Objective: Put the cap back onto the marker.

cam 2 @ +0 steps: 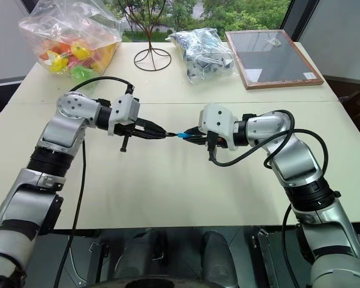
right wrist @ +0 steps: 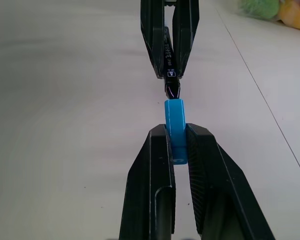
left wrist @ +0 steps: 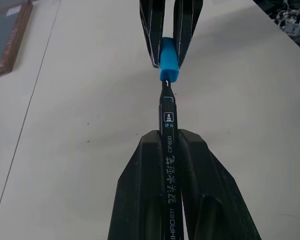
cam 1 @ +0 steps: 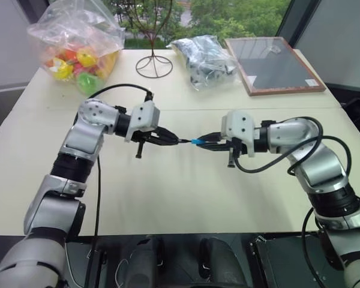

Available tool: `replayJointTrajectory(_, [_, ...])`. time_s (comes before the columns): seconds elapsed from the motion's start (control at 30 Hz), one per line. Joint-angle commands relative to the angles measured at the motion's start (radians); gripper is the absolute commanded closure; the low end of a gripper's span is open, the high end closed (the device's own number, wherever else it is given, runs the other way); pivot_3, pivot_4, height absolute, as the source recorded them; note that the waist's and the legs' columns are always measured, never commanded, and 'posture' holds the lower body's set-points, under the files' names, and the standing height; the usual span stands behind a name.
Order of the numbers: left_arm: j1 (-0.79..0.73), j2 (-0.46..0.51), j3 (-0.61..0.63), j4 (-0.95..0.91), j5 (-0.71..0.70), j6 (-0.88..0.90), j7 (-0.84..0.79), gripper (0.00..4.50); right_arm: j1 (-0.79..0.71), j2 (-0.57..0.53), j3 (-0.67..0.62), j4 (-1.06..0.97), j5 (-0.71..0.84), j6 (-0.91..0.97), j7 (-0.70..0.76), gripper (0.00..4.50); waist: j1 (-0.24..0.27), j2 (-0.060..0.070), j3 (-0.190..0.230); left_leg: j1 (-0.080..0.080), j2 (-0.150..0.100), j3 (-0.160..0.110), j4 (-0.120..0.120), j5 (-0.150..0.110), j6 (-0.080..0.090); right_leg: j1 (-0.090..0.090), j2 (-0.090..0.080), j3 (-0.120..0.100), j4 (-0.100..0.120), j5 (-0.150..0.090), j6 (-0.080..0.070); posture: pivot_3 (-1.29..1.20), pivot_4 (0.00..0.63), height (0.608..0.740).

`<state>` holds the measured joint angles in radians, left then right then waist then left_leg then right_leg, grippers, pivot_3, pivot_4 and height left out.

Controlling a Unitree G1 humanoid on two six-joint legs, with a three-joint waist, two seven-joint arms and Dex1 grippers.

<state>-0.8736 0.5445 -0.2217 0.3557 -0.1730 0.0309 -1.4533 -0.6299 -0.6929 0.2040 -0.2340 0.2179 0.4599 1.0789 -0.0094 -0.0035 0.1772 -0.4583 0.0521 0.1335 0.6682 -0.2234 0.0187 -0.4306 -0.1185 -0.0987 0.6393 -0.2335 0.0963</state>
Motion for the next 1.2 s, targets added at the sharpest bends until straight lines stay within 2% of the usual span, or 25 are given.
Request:
replayJointTrajectory(0.03, [-0.04, -0.025, -0.015, -0.012, 0.008, -0.01, 0.006, 4.5, -0.024, 0.01, 0.01, -0.043, 0.007, -0.026, 0.012, 4.47, 0.0, 0.0, 0.0, 0.0, 0.0, 0.0, 0.0, 0.0, 0.0, 0.0, 0.0, 0.0, 0.0, 0.0, 0.0, 0.0, 0.15, 0.74])
replayJointTrajectory(0.33, [-0.07, -0.052, -0.027, -0.079, 0.012, 0.035, -0.012, 4.5, -0.086, 0.04, 0.091, 0.077, -0.096, -0.106, 0.039, 4.47, -0.002, 0.0, 0.0, 0.0, 0.0, 0.0, 0.0, 0.0, -0.001, 0.0, 0.0, 0.0, 0.0, 0.0, 0.0, 0.0, 0.15, 0.74])
replayJointTrajectory(0.8, [-0.045, -0.074, -0.031, -0.097, 0.04, -0.011, 0.017, 4.5, -0.188, 0.145, 0.112, 0.156, -0.152, -0.152, 0.02, 4.47, -0.003, 0.0, 0.0, -0.001, 0.0, 0.0, 0.0, 0.001, -0.002, -0.001, 0.0, 0.0, 0.001, 0.0, 0.0, 0.0, 0.15, 0.74])
replayJointTrajectory(1.0, [-0.033, -0.102, 0.008, -0.121, 0.012, 0.034, 0.033, 4.5, -0.186, 0.236, 0.044, 0.112, -0.06, -0.042, -0.001, 4.47, -0.001, 0.0, 0.0, -0.001, 0.0, 0.0, 0.0, 0.001, -0.002, -0.001, 0.0, 0.0, 0.001, 0.0, 0.0, 0.0, 0.15, 0.74])
replayJointTrajectory(1.2, [-0.023, -0.086, 0.005, -0.11, 0.044, -0.015, 0.018, 4.5, -0.178, 0.219, 0.045, 0.08, -0.061, -0.008, 0.038, 4.47, -0.002, 0.0, 0.0, -0.001, 0.0, 0.0, 0.0, 0.001, -0.002, -0.001, 0.0, 0.0, 0.001, 0.0, 0.0, 0.0, 0.15, 0.74])
